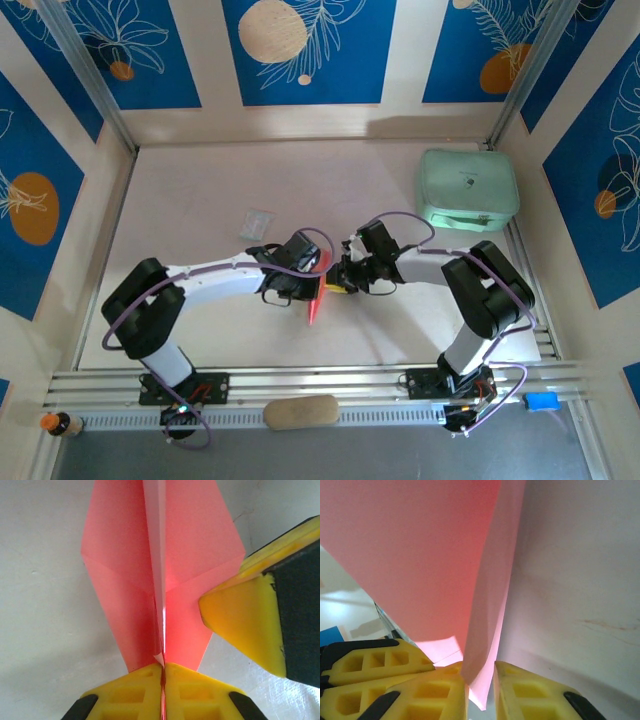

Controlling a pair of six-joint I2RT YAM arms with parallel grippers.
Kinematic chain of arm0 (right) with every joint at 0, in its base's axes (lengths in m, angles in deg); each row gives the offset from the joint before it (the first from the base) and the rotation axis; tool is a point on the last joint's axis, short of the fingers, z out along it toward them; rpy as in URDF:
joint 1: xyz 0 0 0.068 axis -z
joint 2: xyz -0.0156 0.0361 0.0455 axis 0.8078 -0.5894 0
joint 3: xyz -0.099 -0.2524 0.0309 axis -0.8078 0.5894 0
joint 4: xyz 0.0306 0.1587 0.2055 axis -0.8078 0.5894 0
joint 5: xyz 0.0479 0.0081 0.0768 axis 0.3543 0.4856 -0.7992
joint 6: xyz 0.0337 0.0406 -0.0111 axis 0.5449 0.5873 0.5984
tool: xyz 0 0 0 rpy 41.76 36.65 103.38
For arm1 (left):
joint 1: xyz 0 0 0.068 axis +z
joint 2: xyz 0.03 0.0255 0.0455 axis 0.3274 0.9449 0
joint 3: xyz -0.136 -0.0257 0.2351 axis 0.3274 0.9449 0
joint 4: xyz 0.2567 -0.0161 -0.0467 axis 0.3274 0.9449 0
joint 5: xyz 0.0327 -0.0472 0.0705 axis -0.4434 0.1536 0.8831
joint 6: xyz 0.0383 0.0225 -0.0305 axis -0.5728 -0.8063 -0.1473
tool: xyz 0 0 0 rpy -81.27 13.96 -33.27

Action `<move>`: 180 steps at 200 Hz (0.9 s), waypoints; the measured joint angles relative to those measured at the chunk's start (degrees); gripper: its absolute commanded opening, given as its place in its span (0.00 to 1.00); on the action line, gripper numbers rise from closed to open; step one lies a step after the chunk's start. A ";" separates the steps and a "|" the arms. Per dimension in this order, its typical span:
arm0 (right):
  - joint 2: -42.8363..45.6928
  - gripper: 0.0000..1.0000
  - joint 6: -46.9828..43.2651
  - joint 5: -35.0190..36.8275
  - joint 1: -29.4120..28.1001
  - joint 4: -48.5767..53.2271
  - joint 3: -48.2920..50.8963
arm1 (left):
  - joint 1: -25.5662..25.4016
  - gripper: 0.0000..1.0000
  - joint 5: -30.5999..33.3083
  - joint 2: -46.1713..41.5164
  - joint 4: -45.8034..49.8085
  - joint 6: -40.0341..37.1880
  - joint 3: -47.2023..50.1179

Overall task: Fold a paper plane with a square sheet of paper (pick it up from the middle)
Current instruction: Turn over a paper plane at the center of the table.

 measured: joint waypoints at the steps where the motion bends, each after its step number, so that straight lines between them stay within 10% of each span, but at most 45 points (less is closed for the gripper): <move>1: -0.02 0.16 0.04 0.00 0.00 0.00 0.02 | 0.00 0.09 0.00 0.02 0.00 0.00 0.00; 180: -1.95 0.04 1.95 -1.36 0.70 -2.93 1.44 | -0.48 0.19 -0.26 3.45 -2.05 0.02 0.00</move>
